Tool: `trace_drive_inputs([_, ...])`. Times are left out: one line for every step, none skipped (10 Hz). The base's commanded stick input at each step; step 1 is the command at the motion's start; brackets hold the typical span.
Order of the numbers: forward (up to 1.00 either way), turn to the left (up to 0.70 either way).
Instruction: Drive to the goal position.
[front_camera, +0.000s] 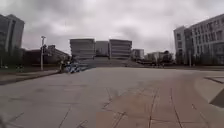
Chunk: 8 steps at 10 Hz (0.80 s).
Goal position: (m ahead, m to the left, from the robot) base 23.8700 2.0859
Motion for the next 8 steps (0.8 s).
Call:
trace_drive_inputs([1.0,-0.09])
trace_drive_inputs([1.0,-0.16])
trace_drive_inputs([1.0,-0.11])
trace_drive_inputs([1.0,-0.15])
trace_drive_inputs([1.0,-0.13])
trace_drive_inputs([1.0,-0.05])
trace_drive_inputs([1.0,-0.02])
trace_drive_inputs([1.0,0.0])
